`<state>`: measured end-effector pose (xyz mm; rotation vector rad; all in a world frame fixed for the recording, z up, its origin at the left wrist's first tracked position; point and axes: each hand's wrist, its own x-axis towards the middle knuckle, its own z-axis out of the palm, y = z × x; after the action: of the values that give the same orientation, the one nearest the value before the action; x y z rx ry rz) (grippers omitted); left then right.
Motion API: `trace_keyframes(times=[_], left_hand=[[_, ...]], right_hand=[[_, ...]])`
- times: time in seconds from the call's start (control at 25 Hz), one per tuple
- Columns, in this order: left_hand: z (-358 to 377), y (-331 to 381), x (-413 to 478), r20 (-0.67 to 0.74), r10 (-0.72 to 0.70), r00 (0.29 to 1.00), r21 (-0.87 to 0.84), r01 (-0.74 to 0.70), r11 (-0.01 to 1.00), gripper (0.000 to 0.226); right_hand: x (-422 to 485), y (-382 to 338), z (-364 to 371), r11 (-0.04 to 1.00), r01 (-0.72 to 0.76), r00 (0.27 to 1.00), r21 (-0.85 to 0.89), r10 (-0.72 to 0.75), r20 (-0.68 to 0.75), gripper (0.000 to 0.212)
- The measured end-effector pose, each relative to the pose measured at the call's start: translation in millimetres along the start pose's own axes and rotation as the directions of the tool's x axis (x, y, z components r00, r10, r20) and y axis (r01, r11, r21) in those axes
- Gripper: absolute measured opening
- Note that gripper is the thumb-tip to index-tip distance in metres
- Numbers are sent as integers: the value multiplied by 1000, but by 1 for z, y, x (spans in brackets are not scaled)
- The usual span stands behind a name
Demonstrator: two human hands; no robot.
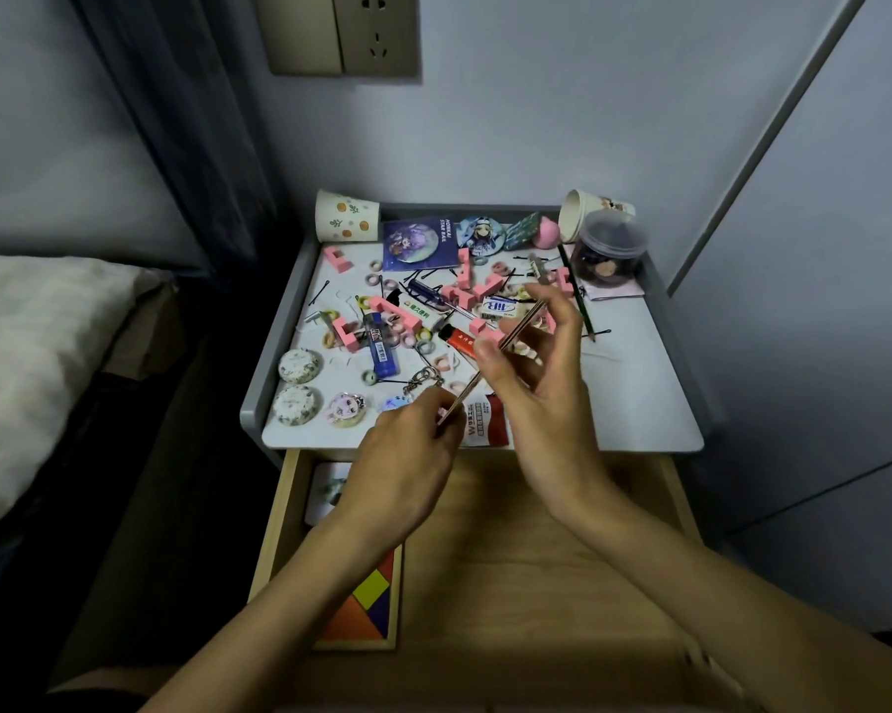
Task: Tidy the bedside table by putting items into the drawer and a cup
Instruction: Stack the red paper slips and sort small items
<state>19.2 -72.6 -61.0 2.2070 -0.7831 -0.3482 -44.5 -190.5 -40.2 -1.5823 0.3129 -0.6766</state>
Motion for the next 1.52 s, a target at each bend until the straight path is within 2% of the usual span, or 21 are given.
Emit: trace_keyframes(times=[0.2,0.32,0.44,0.56,0.64,0.72,0.8,0.88,0.96,1.04,1.16,1.24,1.28,1.32,1.36,1.4,1.44,1.52], left_hand=[[3,-6,0,-65,122,990,165,-110,980,17],[4,-9,0,-77,140,987,184,-123,975,14],[4,-7,-2,-130,150,980,238,-116,964,25],[-1,-1,-6,-220,357,908,485,-216,847,32],[-6,8,-8,-250,492,834,555,-293,778,22],[-10,11,-8,-249,547,799,576,-332,747,11],[-13,11,-8,-265,486,833,502,-312,807,21],[-18,10,-8,-289,315,904,253,-245,936,23],[-31,9,-11,-218,88,972,-97,-112,989,15],[-44,9,-18,-32,-68,997,-346,53,937,13],[-61,6,-37,161,-170,972,-414,223,883,20],[-70,0,-52,193,-194,962,-325,249,912,25],[-73,-8,-57,149,-208,967,-153,230,961,29],[-74,-20,-59,56,-212,976,135,203,970,34],[-74,-34,-61,-41,-204,978,430,202,880,36],[-72,-48,-61,-89,-216,972,585,227,778,36],[-68,-62,-60,-78,-277,958,633,263,728,35],[-56,-82,-56,21,-362,932,632,268,727,31]], right_hand=[[-7,-7,4,997,24,1000,76,-25,16,65],[-8,-6,5,997,20,1000,72,-21,13,62],[-7,-6,5,996,39,999,84,-38,-11,56],[-5,-7,4,995,48,998,86,-44,-43,55],[-5,-6,3,996,35,997,88,-29,-69,57],[-7,-4,3,996,9,997,93,-3,-73,61],[-10,-4,1,997,-41,997,60,45,-56,73],[-11,-5,-4,991,-131,991,28,132,-16,81],[-14,-8,-10,973,-232,970,-17,232,70,56],[-18,-13,-13,945,-297,936,-135,317,153,25],[-30,-16,-14,918,-305,899,-255,365,240,14],[-41,-18,-13,911,-273,888,-307,362,285,12],[-47,-16,-14,903,-254,882,-347,364,301,10],[-55,-12,-15,885,-235,872,-401,375,315,7],[-63,-4,-16,856,-222,855,-466,400,329,4],[-72,7,-17,816,-220,828,-535,446,340,4],[-79,20,-17,772,-247,786,-586,513,345,4],[-88,49,-17,699,-390,685,-600,655,318,7]])
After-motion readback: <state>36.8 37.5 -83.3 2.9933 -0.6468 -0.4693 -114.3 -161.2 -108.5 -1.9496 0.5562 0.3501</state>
